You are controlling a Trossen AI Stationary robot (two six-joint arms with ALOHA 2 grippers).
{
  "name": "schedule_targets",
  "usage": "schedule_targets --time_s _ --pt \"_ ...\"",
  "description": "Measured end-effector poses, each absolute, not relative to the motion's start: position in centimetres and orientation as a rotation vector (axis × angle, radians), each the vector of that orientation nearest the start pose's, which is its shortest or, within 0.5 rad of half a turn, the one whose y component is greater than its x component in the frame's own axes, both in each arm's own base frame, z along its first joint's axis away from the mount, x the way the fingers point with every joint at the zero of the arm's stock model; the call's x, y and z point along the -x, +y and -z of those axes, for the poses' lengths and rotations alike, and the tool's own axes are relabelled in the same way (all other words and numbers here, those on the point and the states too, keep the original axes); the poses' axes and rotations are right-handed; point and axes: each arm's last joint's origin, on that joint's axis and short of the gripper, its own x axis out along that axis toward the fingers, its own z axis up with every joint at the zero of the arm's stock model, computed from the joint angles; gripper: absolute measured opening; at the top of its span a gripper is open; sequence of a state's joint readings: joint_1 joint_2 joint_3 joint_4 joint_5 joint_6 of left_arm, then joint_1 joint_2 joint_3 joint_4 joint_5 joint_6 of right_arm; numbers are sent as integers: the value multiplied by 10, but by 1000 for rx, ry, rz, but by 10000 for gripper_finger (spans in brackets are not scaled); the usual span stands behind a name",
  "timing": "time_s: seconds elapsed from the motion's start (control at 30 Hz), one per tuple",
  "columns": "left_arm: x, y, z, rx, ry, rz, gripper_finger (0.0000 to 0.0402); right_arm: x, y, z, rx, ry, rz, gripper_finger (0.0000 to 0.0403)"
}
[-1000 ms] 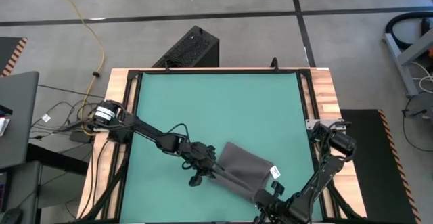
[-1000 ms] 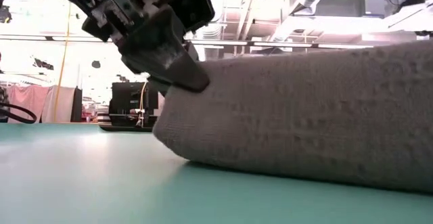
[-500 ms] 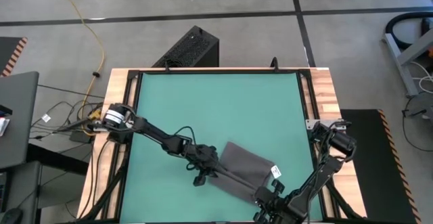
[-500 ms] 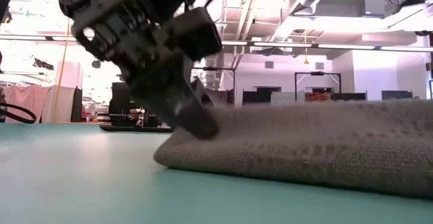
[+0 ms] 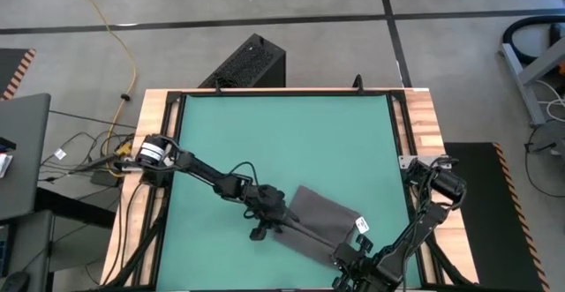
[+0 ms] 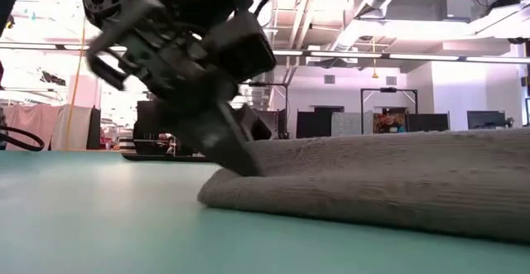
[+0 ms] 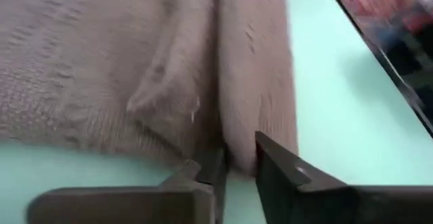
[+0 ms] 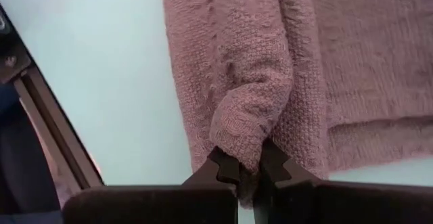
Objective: Roll towel into tight, uniform cylinder
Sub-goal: Roll the gray towel
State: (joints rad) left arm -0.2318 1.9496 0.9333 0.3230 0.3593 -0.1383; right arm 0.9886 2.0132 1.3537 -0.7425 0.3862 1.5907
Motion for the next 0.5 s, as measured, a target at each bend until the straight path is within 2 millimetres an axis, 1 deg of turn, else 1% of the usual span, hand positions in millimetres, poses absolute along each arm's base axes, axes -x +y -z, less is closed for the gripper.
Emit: schedule_targets --time_s 0.07,0.17,0.27,0.33,0.43,0.5 --pt "-357 -97 -118 164 719 543 82 -217 311 -145 -501 1108 419 24" --pt "-355 -95 -124 143 724 486 127 -215 312 -145 -498 1130 407 24" --pt "-353 -90 -133 179 740 433 164 -216 313 -145 -492 1138 396 24" --pt "-350 -89 -141 202 749 446 175 -216 312 -145 -486 1138 395 24" --pt "-347 -94 -158 208 702 501 179 -216 312 -145 -475 1141 394 24" --pt "-344 -101 -172 131 620 535 180 -216 312 -145 -465 1142 389 24"
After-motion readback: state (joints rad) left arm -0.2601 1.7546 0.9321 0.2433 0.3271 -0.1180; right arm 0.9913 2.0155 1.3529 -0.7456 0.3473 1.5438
